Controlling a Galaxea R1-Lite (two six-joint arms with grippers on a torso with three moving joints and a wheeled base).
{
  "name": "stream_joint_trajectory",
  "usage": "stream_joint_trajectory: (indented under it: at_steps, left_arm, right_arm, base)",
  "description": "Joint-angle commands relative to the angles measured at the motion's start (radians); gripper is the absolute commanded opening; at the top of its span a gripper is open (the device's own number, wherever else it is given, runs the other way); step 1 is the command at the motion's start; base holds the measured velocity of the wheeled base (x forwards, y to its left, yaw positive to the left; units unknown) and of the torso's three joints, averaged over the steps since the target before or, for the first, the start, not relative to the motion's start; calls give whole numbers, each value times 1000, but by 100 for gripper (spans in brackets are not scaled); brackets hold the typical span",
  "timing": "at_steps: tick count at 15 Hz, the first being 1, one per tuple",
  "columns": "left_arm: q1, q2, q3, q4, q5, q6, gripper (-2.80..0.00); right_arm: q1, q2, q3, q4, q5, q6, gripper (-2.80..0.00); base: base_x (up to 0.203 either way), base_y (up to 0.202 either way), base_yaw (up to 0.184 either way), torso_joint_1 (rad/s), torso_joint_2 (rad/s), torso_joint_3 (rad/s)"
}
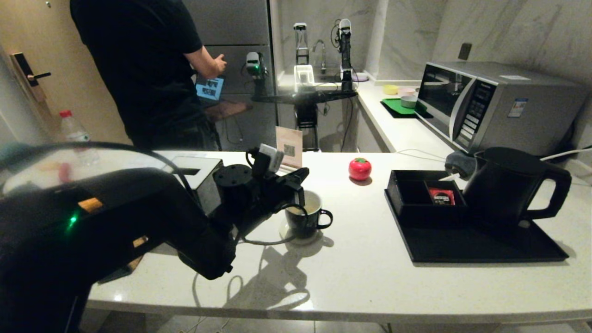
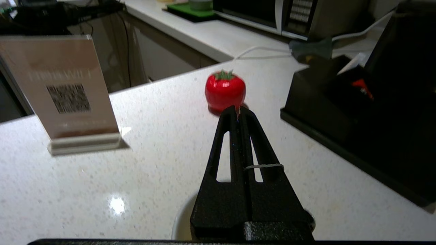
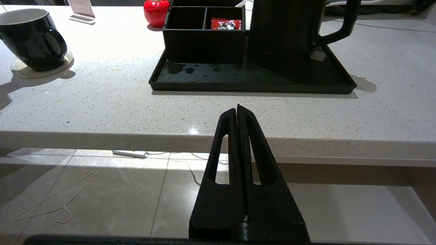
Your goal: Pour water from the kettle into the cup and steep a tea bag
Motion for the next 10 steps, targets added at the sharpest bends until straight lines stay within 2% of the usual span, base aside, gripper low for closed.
stream_joint_trajectory:
  at_steps: [1,5,10]
  left_arm:
    - [2,-69,-1,-7,-1,-1,-280]
    - [-1,-142,0,-2,-2,-1,-280]
    - [1,-145,7,-2,-2,-1,-280]
  right_arm:
    - [0,0,1,0,0,0,-280]
    - [0,0,0,0,-1,0,-280]
    - [0,0,0,0,0,0,-280]
  base:
    - [0,0,0,0,0,0]
    - [0,0,0,0,0,0]
    - [0,0,0,0,0,0]
